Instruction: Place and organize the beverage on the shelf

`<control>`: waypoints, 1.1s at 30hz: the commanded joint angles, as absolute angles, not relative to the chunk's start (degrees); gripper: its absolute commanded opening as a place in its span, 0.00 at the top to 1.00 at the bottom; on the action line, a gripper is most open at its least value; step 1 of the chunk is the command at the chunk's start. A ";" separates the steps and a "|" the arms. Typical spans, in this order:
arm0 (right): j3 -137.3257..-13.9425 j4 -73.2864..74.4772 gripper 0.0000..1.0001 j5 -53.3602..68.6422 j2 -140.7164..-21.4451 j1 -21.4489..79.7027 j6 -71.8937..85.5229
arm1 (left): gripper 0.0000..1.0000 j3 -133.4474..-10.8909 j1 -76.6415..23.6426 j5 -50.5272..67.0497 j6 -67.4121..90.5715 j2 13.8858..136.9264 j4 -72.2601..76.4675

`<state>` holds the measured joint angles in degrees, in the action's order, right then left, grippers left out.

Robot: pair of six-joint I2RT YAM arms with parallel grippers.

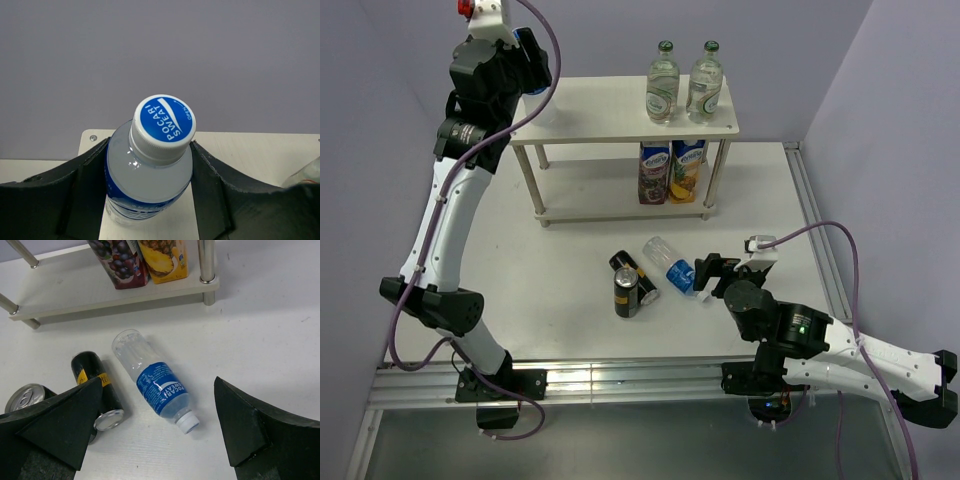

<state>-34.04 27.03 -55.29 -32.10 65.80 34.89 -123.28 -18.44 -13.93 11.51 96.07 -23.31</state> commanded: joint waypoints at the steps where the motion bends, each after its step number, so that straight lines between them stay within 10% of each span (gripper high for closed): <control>1: -33.57 25.84 0.01 -57.48 -32.61 65.92 35.51 | 1.00 -123.84 -17.58 -11.87 12.39 97.38 -14.50; 6: -33.84 26.19 0.00 -57.39 -33.31 65.92 35.86 | 0.84 -122.79 -17.40 -11.43 13.62 98.35 -14.06; 7: -34.01 26.37 0.00 -57.39 -33.40 65.92 35.86 | 0.60 -121.57 -17.40 -11.25 13.71 98.09 -13.54; 10: -34.63 26.98 0.00 -57.22 -33.75 65.92 36.47 | 0.30 -117.97 -17.40 -10.72 13.80 96.60 -11.79; 19: -34.80 27.33 0.00 -56.87 -33.92 66.01 37.35 | 0.01 -114.26 -17.40 -10.02 13.71 94.13 -12.57; 33: -33.75 26.81 0.00 -56.25 -34.19 66.01 38.58 | 0.01 -109.87 -17.40 -10.11 13.44 88.17 -13.97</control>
<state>-34.04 27.68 -55.05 -34.24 65.82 37.30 -110.43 -17.34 -11.18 13.23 92.66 -14.48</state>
